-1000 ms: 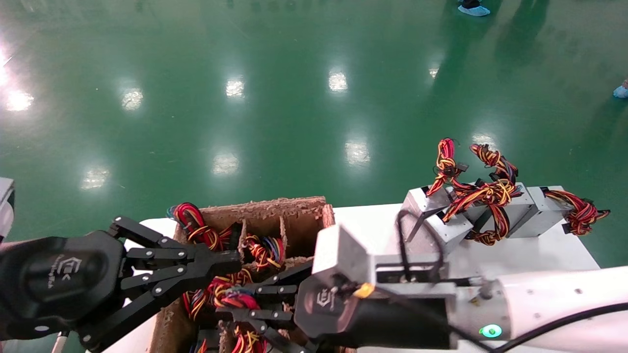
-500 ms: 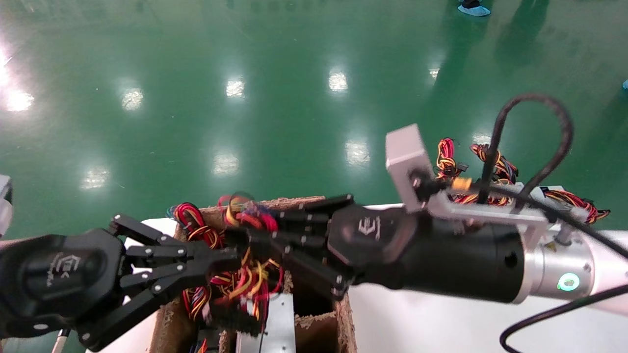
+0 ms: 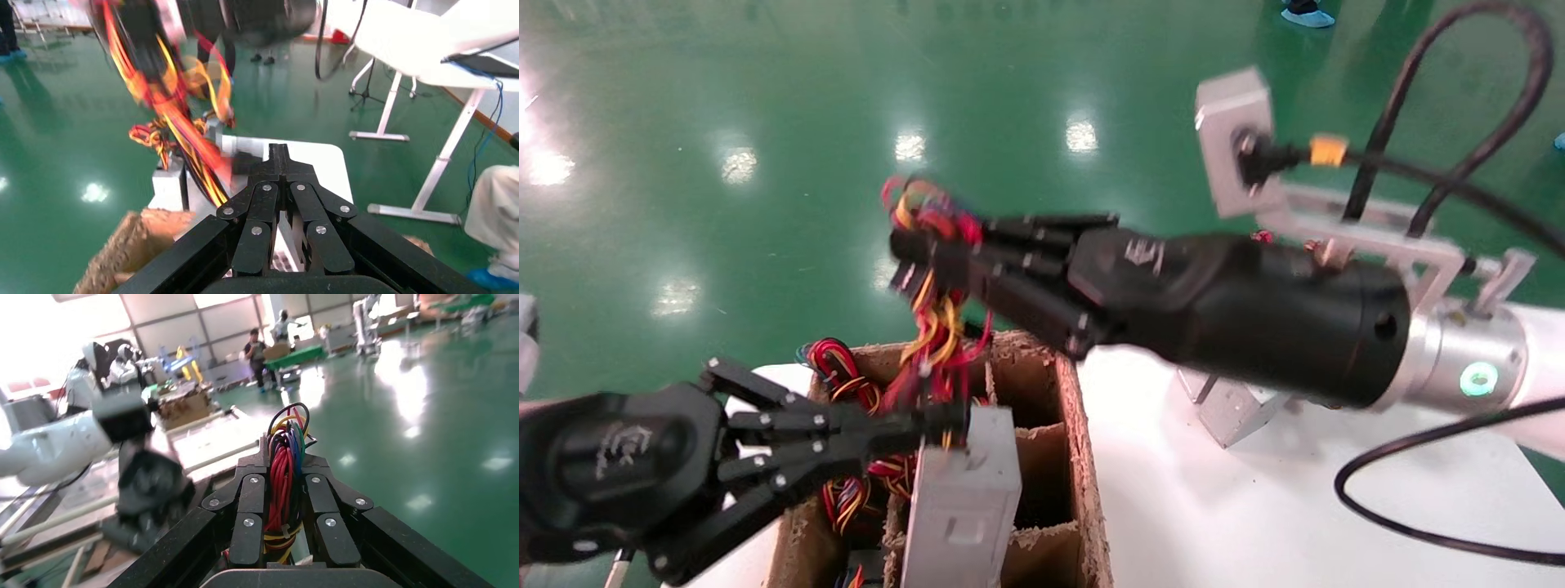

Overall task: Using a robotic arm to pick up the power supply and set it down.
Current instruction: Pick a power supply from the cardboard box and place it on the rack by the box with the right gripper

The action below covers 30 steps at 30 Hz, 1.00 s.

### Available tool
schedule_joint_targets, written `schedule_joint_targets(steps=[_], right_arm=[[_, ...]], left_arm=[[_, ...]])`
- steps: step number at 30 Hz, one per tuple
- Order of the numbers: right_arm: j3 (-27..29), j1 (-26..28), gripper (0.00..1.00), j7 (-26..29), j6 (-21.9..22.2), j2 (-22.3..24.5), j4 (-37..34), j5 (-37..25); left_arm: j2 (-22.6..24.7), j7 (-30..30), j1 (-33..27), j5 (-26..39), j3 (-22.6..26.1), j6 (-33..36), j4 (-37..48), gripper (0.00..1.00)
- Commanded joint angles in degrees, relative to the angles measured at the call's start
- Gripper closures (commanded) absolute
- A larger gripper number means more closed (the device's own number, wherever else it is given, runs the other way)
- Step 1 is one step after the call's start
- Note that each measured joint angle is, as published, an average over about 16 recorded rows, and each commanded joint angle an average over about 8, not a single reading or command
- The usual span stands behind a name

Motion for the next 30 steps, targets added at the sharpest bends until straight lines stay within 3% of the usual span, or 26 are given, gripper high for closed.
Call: schedule_joint_targets(steps=[1, 10, 16, 30], right_arm=[[0.2, 0.7, 1.00, 0.2, 0.6, -0.1, 0.0, -0.1], [2.9, 2.6, 1.00, 0.6, 3.6, 0.8, -0.1, 1.3], [5.9, 3.2, 1.00, 1.0, 8.9, 3.3, -0.2, 1.0], [11.8, -1.1, 1.00, 3.6, 24.4, 17.5, -0.2, -6.1]], left_arm=[[0.0, 0.0, 0.0, 0.0, 0.0, 0.0, 0.0, 1.00], [0.0, 0.0, 0.0, 0.0, 0.0, 0.0, 0.0, 1.00], [0.0, 0.0, 0.0, 0.0, 0.0, 0.0, 0.0, 1.00], [0.0, 0.0, 0.0, 0.0, 0.0, 0.0, 0.0, 1.00]])
